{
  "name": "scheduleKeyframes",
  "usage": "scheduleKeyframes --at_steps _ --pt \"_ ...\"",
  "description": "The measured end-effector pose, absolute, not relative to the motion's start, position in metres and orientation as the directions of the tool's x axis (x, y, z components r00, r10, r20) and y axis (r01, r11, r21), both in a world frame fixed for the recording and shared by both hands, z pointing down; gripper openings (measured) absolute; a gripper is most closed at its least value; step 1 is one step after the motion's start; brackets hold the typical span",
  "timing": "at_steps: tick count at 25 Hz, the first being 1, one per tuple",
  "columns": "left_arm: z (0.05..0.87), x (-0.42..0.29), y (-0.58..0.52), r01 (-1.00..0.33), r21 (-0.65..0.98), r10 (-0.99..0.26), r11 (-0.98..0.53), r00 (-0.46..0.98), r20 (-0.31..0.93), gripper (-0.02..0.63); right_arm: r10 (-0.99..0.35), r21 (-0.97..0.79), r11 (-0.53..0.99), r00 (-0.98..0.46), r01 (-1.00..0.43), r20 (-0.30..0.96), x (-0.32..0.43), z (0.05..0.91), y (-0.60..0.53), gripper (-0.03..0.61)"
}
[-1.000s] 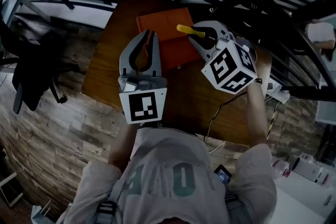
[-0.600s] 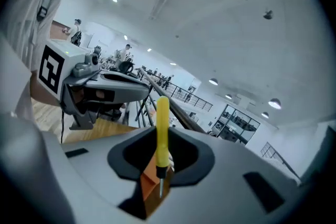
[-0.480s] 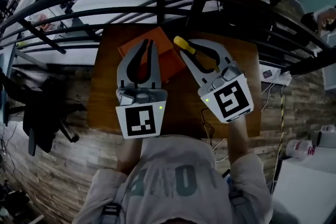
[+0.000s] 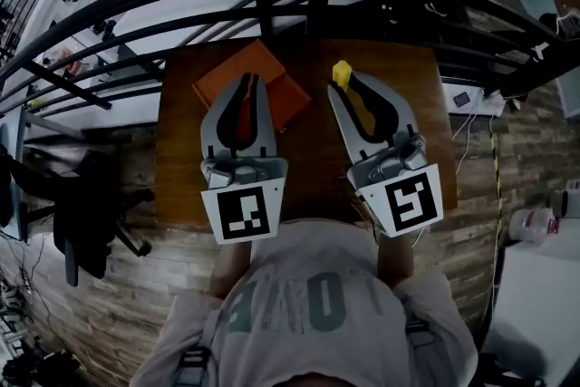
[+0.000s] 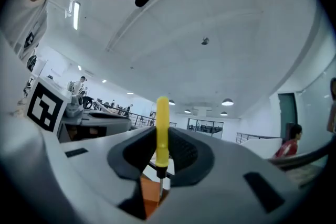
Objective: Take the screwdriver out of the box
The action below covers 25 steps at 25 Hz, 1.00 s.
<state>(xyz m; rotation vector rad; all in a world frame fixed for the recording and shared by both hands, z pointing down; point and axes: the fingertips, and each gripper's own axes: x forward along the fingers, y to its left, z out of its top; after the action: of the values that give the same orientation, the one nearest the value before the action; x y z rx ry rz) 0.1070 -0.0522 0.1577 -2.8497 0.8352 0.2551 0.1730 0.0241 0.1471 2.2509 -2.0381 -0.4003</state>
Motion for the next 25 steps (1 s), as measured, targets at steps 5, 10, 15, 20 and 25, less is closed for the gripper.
scheduleKeyframes --at_steps 5,10,15,20,25 --pt "0.166 0.104 -0.046 -0.541 -0.099 -0.517 -0.835 0.834 -0.195 0.021 -0.959 0.149 -0.213 0.178 -0.966 -0.218 0.183 0.146 0.047 0.075" --pt "0.173 0.101 -0.046 -0.545 -0.082 -0.526 -0.834 0.832 -0.177 0.021 -0.952 0.098 -0.251 0.227 -0.963 -0.203 0.188 0.160 0.058 0.075" --pt "0.172 0.100 -0.042 -0.543 -0.082 -0.523 -0.836 0.832 -0.185 0.021 -0.951 0.087 -0.264 0.244 -0.961 -0.192 0.186 0.163 0.062 0.075" --pt "0.173 0.099 -0.039 -0.542 -0.084 -0.522 -0.836 0.834 -0.179 0.021 -0.947 0.086 -0.273 0.252 -0.958 -0.201 0.187 0.162 0.065 0.075" --pt "0.175 0.095 -0.042 -0.555 -0.084 -0.535 -0.828 0.826 -0.178 0.021 -0.947 0.086 -0.271 0.250 -0.959 -0.200 0.187 0.164 0.065 0.075"
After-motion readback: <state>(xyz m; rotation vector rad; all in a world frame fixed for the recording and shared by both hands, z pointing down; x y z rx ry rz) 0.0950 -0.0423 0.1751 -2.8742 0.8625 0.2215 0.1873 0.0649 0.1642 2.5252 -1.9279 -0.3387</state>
